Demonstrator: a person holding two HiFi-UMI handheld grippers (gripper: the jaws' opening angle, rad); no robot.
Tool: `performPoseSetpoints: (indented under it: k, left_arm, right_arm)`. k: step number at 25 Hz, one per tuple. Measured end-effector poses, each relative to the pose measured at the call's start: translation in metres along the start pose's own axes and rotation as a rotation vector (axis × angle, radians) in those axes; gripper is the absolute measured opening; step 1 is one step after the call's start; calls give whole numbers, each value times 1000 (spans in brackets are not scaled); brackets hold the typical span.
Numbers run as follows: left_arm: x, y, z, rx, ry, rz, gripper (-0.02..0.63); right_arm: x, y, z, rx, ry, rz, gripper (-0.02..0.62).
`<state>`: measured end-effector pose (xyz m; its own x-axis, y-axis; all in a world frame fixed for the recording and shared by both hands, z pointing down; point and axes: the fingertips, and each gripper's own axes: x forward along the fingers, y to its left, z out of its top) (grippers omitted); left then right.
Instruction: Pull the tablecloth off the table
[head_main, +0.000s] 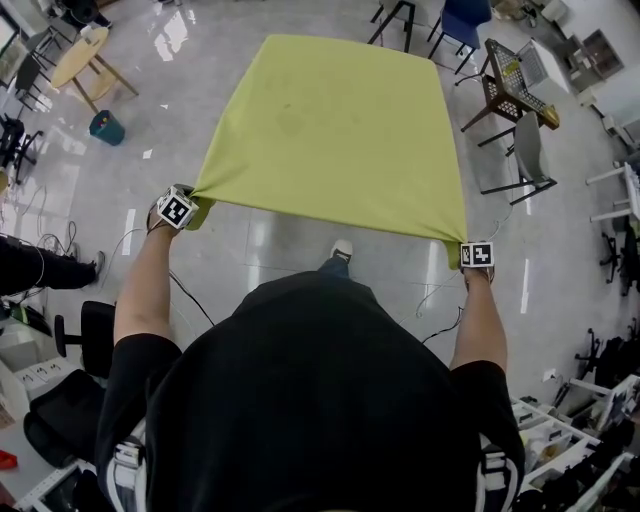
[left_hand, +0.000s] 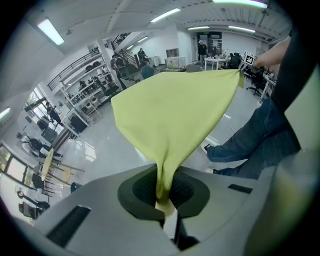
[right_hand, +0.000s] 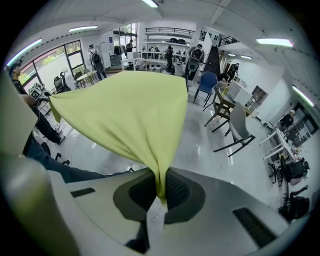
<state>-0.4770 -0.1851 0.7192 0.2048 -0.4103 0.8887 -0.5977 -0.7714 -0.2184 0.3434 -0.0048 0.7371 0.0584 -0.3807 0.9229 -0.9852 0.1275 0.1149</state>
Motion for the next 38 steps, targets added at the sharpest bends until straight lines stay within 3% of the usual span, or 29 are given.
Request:
performPoseSetpoints:
  k: [15,27,38]
  left_arm:
    - [-22,-80,-31,-32,40,-8,25]
    - [-68,-168,-74,-66,76,38,24]
    - [-102,-212,-114,-95,69,68,24]
  right_arm:
    - [-8,-6,-87,15,35,41,21]
    - [-33,-5,-188,4,64,90,21]
    - [-60,7,-229,-15,20,91,21]
